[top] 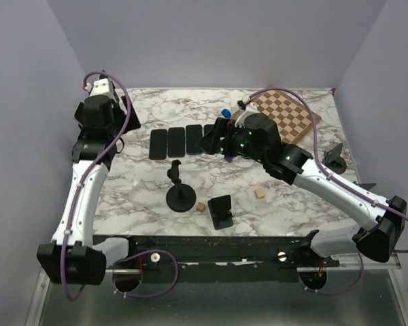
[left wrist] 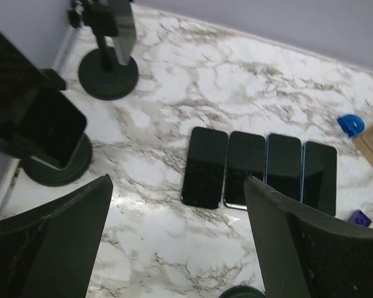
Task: Remove the phone from the phone stand
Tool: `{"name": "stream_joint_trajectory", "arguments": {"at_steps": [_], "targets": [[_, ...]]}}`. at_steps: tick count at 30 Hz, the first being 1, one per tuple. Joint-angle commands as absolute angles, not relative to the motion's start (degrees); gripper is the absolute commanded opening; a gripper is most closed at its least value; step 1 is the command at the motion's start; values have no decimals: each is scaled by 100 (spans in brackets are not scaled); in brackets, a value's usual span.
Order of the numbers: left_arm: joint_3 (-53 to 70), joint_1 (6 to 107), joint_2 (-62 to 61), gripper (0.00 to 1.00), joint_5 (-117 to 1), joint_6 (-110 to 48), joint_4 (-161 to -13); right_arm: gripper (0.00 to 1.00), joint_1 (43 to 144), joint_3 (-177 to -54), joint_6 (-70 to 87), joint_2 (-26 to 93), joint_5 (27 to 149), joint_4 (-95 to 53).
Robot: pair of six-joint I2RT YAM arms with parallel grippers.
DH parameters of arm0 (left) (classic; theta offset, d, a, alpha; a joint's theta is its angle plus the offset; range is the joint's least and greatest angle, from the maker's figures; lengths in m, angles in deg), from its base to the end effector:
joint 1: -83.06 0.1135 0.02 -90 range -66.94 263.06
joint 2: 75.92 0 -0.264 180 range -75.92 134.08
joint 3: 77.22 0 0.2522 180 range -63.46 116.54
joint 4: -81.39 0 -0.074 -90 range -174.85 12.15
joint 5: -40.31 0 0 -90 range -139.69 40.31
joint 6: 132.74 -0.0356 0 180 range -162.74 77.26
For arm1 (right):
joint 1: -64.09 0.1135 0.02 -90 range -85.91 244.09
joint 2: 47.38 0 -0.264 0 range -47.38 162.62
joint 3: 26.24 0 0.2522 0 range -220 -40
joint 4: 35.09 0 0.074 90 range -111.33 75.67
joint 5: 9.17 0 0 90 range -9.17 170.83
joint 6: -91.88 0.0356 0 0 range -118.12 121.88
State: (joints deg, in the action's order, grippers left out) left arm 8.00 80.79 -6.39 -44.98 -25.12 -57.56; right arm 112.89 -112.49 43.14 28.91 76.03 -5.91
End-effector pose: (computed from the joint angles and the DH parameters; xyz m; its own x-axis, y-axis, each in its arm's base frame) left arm 0.2693 -0.0077 0.3821 -0.3974 -0.2862 -0.8719 -0.1626 0.9571 -0.2400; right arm 0.2059 0.2307 0.3776 -0.6231 0.2859 -0.7280 -0.3815 0.7015 0.6020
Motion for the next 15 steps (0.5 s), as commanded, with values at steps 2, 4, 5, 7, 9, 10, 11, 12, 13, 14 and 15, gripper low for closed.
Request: {"name": "stream_joint_trajectory", "arguments": {"at_steps": [2,4,5,7,9,10,11,12,13,14,15], "targets": [[155,8485,-1885,97,-3308,-2626,-6443,100,11322,-11388,3760,2933,8908,-694],[-31,8795,-2248,98,-3431,-2433,-6606,100,11322,-11295,3589,2920,9192,-773],[-109,8953,-2393,98,-3451,-2345,-6662,100,11322,-11272,3499,2925,9371,-811],[-320,9334,-2560,99,-3586,-2159,-6875,100,11322,-11252,3350,2959,9656,-823],[-499,9773,-2551,99,-3978,-1968,-7120,100,11323,-11251,3231,3002,9874,-828],[-527,10034,-2471,99,-4297,-1867,-7186,100,11323,-11251,3177,3012,9946,-833],[-508,10243,-2327,98,-4616,-1714,-7217,100,11322,-11236,3147,3016,10005,-842],[-452,10488,-2160,97,-4935,-1612,-7208,100,11322,-11226,3117,3013,10034,-841],[-410,10670,-2012,96,-5280,-1526,-7236,100,11326,-11224,3086,3010,10042,-826],[-405,10837,-1860,95,-5505,-1507,-7373,100,11327,-11224,3030,3006,10064,-809],[-405,10973,-1725,93,-5851,-1507,-7515,100,11320,-11224,2979,2998,10103,-796]]}}
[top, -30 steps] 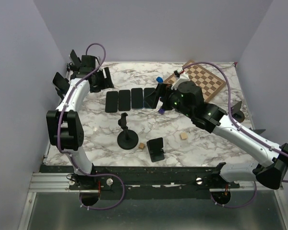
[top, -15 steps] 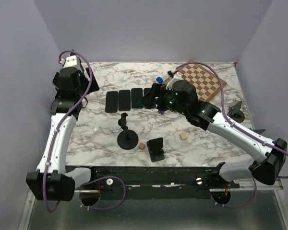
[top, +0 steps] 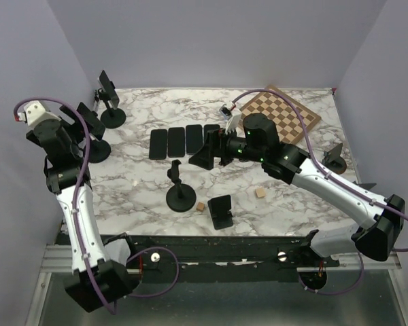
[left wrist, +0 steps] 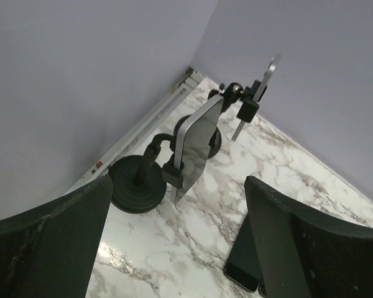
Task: Remove the phone from the phone stand
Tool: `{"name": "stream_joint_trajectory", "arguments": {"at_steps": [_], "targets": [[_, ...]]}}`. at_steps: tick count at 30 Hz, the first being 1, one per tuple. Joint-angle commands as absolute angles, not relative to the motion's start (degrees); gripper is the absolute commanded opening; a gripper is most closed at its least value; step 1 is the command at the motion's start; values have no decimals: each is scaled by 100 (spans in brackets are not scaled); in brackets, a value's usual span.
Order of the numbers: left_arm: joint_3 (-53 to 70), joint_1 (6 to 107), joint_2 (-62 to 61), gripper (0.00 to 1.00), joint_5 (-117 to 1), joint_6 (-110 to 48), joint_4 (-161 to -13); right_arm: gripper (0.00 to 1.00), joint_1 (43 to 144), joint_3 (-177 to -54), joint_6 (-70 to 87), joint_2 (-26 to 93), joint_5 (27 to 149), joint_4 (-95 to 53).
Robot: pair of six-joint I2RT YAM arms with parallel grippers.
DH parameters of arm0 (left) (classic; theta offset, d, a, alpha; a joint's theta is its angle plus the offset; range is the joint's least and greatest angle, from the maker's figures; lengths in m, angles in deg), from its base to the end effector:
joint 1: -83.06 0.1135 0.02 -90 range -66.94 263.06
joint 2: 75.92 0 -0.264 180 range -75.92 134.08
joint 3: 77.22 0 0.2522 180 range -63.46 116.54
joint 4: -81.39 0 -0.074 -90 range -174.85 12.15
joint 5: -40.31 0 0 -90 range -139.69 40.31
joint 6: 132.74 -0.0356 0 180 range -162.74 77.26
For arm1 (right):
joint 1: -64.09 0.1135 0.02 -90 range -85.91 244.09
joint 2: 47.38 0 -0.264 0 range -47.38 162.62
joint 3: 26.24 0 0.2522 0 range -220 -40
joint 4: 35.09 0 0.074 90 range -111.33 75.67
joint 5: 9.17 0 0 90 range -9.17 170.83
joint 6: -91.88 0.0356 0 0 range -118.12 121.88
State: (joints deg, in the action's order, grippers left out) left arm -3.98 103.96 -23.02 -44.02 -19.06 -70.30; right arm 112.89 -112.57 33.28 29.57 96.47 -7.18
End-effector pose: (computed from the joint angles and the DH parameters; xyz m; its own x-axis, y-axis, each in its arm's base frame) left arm 0.1908 0.0766 0.3966 0.0607 -0.4046 -0.9125 -0.4608 0.7995 -0.3852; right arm 0.1982 0.2410 0.3774 -0.6439 0.0262 -0.7647 -0.6531 0.5018 0.5671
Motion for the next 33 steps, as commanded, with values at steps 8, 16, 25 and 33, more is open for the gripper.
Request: {"name": "stream_joint_trajectory", "arguments": {"at_steps": [8,16,25,33], "targets": [[-677,11270,-875,79,-6743,-1752,-8457,100,11322,-11425,2631,3152,10265,-550],[-471,11516,-317,68,-7072,-1791,-8660,100,11322,-11544,2389,3445,10370,-543],[-803,11735,55,60,-7840,-1679,-9681,100,11324,-11600,2275,3529,10418,-551],[-918,11854,281,33,-7989,-1574,-9975,100,11322,-11555,2170,3428,10395,-483]]}}
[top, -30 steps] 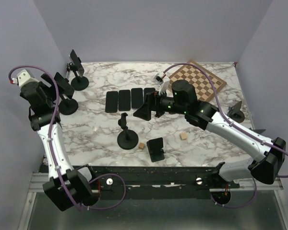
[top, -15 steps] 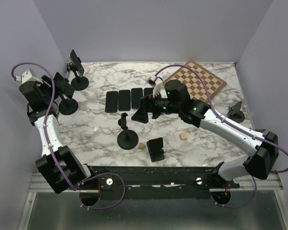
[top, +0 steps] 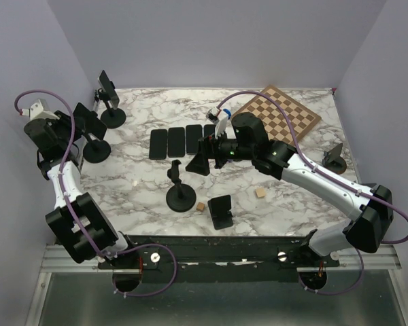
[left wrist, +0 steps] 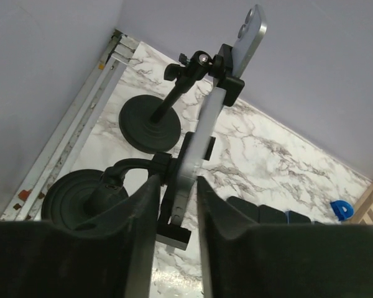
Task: Remove the phone from the phone stand
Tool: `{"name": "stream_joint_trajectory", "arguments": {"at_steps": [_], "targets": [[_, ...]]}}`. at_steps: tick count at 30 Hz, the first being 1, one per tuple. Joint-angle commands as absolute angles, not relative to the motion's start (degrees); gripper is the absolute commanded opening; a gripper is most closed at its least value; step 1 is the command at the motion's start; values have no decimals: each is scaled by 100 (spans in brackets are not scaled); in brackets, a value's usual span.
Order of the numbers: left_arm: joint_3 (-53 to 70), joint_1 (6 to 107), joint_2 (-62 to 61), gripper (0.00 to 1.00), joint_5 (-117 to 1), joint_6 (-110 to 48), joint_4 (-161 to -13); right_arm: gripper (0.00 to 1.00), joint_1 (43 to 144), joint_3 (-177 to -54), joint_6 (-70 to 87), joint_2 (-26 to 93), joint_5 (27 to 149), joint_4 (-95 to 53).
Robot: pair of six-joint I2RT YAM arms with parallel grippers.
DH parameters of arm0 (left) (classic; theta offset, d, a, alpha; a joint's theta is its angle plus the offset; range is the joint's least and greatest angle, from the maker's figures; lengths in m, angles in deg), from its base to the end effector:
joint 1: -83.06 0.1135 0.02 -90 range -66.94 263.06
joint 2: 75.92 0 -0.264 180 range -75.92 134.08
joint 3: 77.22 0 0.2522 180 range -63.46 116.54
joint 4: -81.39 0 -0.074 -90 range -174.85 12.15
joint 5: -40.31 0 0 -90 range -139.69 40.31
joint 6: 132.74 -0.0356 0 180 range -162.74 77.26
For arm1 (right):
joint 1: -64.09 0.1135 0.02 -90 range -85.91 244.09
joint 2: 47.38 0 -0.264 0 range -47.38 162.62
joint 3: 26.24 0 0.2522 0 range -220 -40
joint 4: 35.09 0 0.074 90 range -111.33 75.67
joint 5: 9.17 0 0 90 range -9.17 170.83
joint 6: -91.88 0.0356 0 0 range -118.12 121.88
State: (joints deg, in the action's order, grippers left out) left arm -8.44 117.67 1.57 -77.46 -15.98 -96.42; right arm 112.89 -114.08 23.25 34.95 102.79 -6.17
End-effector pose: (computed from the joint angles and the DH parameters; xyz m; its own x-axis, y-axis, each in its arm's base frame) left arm 0.2693 0.1657 0.3131 -0.0822 -0.5408 -0.8371 -0.1826 0.8339 -0.5208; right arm 0.2100 0.2601 0.3568 -0.5804 -0.1499 -0.8005 -0.7650 0.4374 0.4728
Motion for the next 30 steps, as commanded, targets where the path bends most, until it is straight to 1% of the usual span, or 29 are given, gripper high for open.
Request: {"name": "stream_joint_trajectory", "arguments": {"at_steps": [1,4,6,7,8,12,15,21,25,28,30], "targets": [[-947,11849,260,28,-7988,-1572,-10008,100,11322,-11566,2167,3427,10399,-476],[-1033,11796,74,12,-7887,-1611,-10014,100,11322,-11630,2143,3460,10424,-378],[-1045,11628,-172,7,-7590,-1807,-9630,100,11323,-11690,2117,3480,10469,-266],[-1015,11492,-304,2,-7300,-1943,-9329,100,11322,-11681,2095,3463,10480,-244],[-1016,11363,-499,0,-7053,-2098,-9020,100,11322,-11654,2086,3437,10485,-241],[-1286,10899,-1421,0,-6302,-2181,-8277,100,11329,-11568,2083,3418,10504,-212],[-1633,10831,-2213,0,-6325,-1771,-8036,100,11323,-11518,2203,3377,10592,-199],[-2258,10461,-3210,0,-7340,-1451,-7699,100,11322,-11339,2512,3228,10449,-318],[-2409,10231,-3467,0,-8344,-1725,-7534,100,11357,-11242,2623,3204,10382,-483],[-2417,10178,-3470,0,-9044,-2014,-7387,100,11552,-11417,2445,3327,9910,-432],[-2451,10148,-3517,0,-9178,-2145,-7349,100,11755,-11688,2156,3519,9527,-299]]}}
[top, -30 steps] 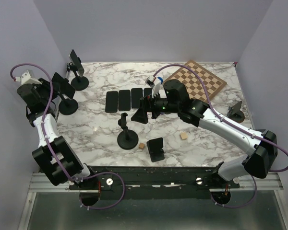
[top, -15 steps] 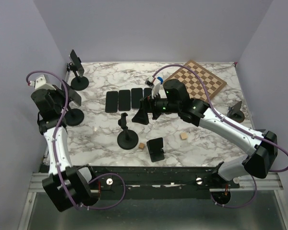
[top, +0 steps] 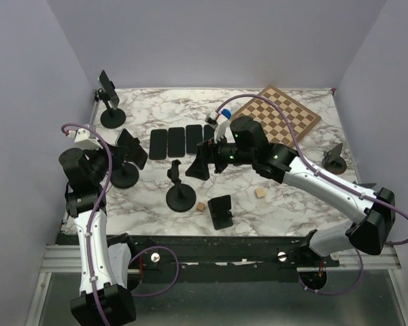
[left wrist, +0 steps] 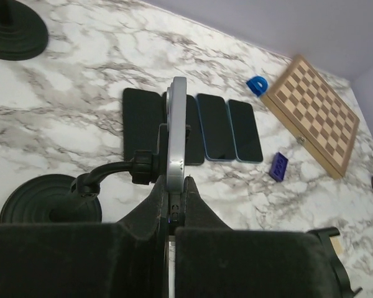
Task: Remove the phone from the phone stand
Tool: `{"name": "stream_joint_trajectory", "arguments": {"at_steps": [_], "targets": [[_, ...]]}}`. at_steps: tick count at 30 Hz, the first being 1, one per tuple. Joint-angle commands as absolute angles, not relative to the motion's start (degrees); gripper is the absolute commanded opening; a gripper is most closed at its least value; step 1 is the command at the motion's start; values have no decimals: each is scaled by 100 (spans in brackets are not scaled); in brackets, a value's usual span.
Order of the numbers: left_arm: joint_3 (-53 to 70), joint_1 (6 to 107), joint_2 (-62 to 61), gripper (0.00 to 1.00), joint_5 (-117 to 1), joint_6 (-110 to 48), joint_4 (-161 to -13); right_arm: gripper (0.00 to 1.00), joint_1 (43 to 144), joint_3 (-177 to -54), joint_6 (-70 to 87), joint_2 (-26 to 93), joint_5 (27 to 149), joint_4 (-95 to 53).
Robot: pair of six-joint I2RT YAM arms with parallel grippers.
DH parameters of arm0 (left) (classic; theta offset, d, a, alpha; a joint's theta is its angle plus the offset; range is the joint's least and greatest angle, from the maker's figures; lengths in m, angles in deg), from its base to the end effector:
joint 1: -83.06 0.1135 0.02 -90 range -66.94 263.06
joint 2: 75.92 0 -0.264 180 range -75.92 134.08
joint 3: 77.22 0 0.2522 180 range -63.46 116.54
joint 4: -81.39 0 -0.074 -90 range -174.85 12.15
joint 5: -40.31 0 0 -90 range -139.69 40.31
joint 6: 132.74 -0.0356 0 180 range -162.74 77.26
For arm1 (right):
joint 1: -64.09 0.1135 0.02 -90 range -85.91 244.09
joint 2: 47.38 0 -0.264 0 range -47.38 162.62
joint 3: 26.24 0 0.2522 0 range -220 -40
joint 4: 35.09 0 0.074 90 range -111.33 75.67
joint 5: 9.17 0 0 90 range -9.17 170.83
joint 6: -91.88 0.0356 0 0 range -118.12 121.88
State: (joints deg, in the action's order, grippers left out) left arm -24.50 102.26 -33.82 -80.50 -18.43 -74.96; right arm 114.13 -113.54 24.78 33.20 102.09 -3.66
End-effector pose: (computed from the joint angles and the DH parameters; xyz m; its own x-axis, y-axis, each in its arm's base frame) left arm 0.1702 0.0400 0.3134 -0.2718 -0.4690 -0.8403 0.0844 0.8582 -0.5063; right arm 0.1986 0.2571 0.3586 -0.6076 -0.1605 -0.7779 -0.7484 0.4435 0.4931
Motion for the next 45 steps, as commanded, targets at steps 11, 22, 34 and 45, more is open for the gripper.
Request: {"name": "stream_joint_trajectory", "arguments": {"at_steps": [11,22,34,45], "targets": [[-2544,9930,-3910,0,-9780,-2127,-7545,100,12176,-13603,1839,4876,8837,10],[-2514,9668,-3837,3,-9679,-2183,-7236,100,12739,-14226,1809,5564,7733,-185],[-2420,9677,-4554,61,-8074,-2410,-6597,100,12929,-14295,1323,5928,7852,-611],[-2127,9705,-5253,78,-4777,-2066,-5647,100,12921,-14818,1040,6429,7841,-411]]}}
